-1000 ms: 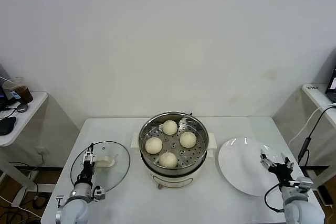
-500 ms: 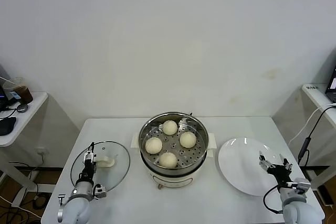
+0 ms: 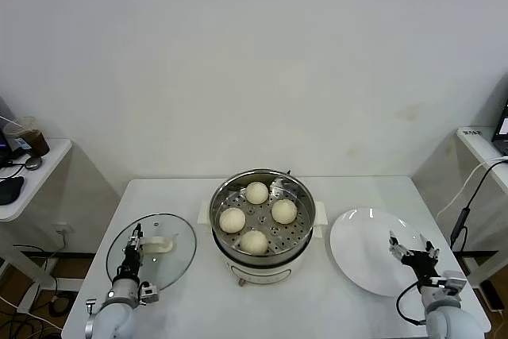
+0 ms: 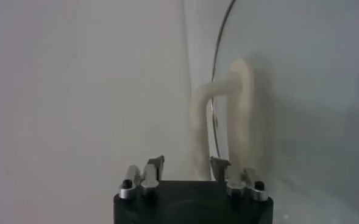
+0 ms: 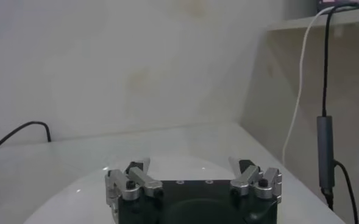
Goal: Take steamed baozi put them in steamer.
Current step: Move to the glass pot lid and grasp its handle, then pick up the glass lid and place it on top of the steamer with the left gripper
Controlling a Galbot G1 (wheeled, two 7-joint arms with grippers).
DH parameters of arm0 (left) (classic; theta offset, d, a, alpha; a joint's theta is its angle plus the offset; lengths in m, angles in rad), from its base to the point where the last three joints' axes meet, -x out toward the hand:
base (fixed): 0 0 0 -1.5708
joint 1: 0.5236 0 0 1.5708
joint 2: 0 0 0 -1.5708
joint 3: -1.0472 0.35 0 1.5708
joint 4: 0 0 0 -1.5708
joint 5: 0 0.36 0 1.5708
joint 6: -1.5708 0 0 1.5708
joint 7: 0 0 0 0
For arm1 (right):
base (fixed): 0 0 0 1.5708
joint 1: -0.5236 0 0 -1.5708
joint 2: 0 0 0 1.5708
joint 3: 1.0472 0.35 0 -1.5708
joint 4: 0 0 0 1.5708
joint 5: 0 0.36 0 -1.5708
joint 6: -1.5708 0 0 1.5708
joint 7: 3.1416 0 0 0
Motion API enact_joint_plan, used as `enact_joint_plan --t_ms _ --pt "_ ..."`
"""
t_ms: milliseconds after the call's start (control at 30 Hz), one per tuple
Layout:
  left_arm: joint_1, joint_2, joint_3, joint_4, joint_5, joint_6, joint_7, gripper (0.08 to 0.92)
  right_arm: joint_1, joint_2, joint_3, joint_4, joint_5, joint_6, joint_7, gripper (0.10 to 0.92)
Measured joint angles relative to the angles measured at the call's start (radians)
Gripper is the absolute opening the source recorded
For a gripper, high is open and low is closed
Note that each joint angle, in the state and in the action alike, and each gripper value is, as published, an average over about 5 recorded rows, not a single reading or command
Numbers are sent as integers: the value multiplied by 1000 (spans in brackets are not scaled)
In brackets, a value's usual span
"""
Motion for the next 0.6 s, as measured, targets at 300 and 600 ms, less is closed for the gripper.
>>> enact_joint_plan --t_ms 300,600 --pt "31 6 9 -60 -8 50 -20 168 -2 -2 -1 15 -8 0 -4 823" --pt "41 -15 33 -169 17 249 -34 166 0 -6 3 28 -4 -6 -9 823"
